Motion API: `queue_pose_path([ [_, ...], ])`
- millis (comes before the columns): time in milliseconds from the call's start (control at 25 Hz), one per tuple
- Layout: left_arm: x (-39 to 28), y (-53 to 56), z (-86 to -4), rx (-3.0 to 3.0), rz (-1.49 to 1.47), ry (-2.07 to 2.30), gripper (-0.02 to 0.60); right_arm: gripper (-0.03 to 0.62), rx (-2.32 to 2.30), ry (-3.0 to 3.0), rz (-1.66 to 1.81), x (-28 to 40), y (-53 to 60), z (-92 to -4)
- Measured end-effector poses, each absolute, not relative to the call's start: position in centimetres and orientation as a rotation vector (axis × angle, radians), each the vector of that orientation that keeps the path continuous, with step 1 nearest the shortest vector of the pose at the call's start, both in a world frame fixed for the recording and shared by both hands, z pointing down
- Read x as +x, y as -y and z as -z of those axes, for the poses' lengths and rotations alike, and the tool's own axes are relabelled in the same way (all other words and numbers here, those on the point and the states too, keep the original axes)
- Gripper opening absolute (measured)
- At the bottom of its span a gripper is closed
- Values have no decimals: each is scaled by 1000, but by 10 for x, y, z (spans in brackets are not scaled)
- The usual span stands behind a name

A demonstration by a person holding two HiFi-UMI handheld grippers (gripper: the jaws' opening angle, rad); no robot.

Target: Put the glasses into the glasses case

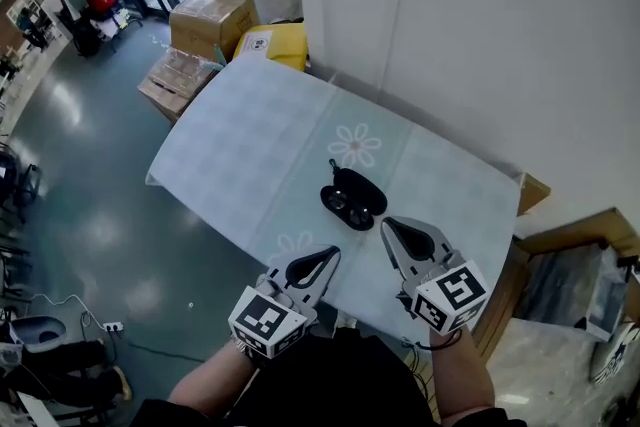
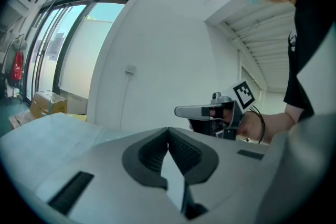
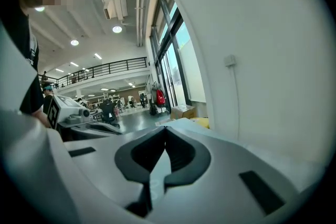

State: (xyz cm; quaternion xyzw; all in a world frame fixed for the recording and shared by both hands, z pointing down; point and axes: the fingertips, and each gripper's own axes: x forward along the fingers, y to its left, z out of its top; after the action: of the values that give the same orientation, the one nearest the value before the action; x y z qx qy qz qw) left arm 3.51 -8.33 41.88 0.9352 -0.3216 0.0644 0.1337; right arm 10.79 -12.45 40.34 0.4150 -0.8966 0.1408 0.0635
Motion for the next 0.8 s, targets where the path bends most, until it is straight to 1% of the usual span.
queue_pose_path([
  [280,26,87,-401,2794,-196,790,26,23,1420,2685,-349,91,106,-375],
  [800,-30,81,-404,2843,-206,591,26,23,1591,2565,-494,23,69,-405],
])
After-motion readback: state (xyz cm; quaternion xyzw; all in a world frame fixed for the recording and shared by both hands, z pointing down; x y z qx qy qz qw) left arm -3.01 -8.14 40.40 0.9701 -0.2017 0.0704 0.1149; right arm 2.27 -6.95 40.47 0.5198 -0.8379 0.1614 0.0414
